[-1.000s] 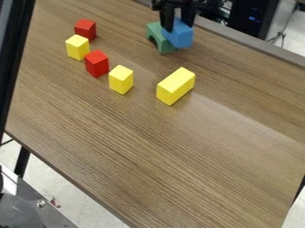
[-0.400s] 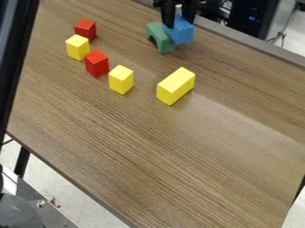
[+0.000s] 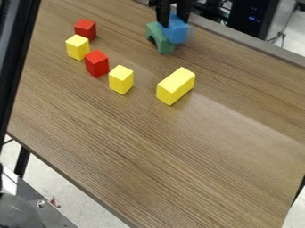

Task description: Put the blue rectangle onto the top of the green arch.

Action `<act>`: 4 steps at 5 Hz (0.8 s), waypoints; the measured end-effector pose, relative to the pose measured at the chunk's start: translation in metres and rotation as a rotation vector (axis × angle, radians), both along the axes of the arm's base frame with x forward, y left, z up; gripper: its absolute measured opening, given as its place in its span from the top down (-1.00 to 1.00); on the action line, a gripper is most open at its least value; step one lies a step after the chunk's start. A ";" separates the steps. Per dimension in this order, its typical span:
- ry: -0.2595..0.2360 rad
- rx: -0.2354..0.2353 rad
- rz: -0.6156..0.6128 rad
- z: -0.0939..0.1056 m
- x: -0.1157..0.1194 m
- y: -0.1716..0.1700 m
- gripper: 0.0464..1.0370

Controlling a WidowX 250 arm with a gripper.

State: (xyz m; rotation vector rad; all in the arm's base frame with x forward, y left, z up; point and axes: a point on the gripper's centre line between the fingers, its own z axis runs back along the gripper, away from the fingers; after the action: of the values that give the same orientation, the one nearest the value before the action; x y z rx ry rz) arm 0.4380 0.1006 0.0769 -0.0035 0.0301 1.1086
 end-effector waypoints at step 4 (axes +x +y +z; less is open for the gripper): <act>-0.010 0.012 0.027 0.000 0.005 0.015 0.00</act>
State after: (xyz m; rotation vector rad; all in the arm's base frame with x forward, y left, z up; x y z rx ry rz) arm 0.4434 0.1156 0.0770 0.0014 0.0149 1.1353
